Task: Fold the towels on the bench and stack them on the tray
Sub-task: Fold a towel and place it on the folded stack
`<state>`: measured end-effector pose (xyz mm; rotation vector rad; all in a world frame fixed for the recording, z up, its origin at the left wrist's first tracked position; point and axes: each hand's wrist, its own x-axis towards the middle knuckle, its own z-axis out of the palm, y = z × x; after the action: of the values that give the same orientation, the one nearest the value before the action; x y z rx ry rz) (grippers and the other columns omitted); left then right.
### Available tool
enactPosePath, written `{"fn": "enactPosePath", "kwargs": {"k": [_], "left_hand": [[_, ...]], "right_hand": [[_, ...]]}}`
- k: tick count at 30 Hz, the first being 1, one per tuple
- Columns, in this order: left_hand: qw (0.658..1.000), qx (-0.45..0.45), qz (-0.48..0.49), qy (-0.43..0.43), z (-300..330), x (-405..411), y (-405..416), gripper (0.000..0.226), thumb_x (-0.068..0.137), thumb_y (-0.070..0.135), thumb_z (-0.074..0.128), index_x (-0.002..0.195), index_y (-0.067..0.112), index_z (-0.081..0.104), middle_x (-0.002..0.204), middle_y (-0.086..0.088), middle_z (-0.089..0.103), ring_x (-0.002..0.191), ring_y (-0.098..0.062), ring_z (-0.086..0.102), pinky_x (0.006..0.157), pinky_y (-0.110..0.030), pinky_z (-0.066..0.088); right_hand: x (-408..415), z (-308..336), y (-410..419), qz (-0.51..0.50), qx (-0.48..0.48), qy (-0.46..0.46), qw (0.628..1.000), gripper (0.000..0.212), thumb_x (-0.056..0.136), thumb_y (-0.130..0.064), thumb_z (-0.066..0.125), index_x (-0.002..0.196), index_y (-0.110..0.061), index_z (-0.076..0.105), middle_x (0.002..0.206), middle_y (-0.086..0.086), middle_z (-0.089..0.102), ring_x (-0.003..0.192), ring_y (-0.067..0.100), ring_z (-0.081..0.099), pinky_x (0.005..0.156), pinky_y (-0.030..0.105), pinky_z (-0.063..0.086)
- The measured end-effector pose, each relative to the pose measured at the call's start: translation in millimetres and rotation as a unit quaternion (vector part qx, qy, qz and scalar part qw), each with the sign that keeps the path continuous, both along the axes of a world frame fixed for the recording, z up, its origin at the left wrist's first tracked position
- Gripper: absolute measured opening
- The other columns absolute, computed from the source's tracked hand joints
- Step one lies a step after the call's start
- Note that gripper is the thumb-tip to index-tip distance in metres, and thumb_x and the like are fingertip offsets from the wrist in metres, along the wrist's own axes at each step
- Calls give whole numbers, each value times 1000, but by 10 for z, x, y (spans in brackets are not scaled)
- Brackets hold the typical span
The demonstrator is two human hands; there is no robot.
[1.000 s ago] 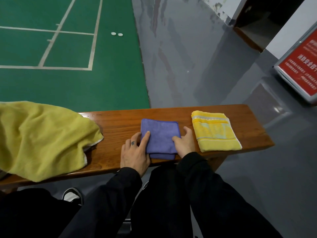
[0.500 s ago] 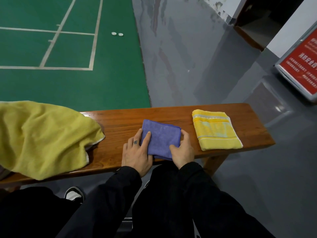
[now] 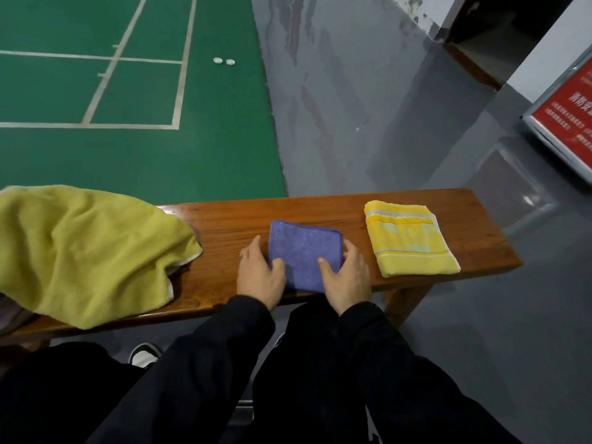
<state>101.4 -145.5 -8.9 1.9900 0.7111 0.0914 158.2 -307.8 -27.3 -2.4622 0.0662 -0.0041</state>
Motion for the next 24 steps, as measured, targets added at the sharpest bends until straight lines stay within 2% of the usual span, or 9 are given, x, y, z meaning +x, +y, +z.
{"fn": "enactPosePath", "kwargs": {"k": [3,6,8,10,12,14,17,21,24], "left_hand": [[982,-166,87,31,106,212,-64,78,82,24,82,145,2,43,120,-6,61,116,-29,61,102,-37,48],[944,-311,98,46,197,299,-135,32,81,10,78,109,1,67,112,-20,72,93,-29,69,87,-43,58],[920,-378,96,32,358,267,-211,18,82,9,70,98,0,69,104,-23,73,89,-32,70,82,-45,58],[889,-450,87,16,506,231,-268,24,85,15,64,102,-2,69,100,-21,73,88,-32,68,78,-40,56],[828,-558,53,10,690,192,-336,37,88,19,56,113,-6,67,109,-24,72,98,-36,68,90,-41,55],[787,-617,16,18,821,173,-386,45,90,21,50,121,-8,65,118,-25,69,105,-37,67,98,-43,51],[763,-646,-16,35,827,210,-431,55,89,23,51,135,-7,57,133,-25,62,116,-39,61,108,-47,44],[736,-674,-42,33,725,291,-615,52,96,28,54,140,0,56,139,-22,60,128,-36,58,113,-46,42],[808,-582,-89,14,591,333,-900,41,97,15,63,135,1,58,124,-19,70,111,-32,69,85,-38,61]], "right_hand": [[3,41,18,32,-49,31,998,80,89,-58,68,153,-23,38,146,5,50,131,29,47,110,42,40],[101,34,3,19,17,59,998,84,86,-58,72,154,-25,35,144,5,52,129,28,51,110,44,43],[158,48,-62,0,140,101,985,85,86,-49,77,156,-25,33,138,5,57,120,23,59,103,42,49],[154,127,-135,-17,286,143,947,81,90,-35,78,156,-21,33,136,7,58,115,19,62,94,34,52],[143,223,-222,-16,413,173,894,68,93,-28,74,150,-13,42,134,12,64,116,22,65,92,32,54],[130,317,-367,0,514,204,833,63,91,-38,75,143,-8,55,132,14,68,121,30,66,102,42,53],[79,496,-649,13,596,261,759,58,97,-42,66,141,-5,58,139,18,63,131,35,59,114,49,43],[105,695,-982,-14,563,215,798,38,97,-20,64,129,0,66,126,18,71,114,30,70,96,39,57],[270,766,-1245,-56,506,138,850,26,99,-16,64,116,2,72,110,15,77,94,24,75,77,28,60]]}}
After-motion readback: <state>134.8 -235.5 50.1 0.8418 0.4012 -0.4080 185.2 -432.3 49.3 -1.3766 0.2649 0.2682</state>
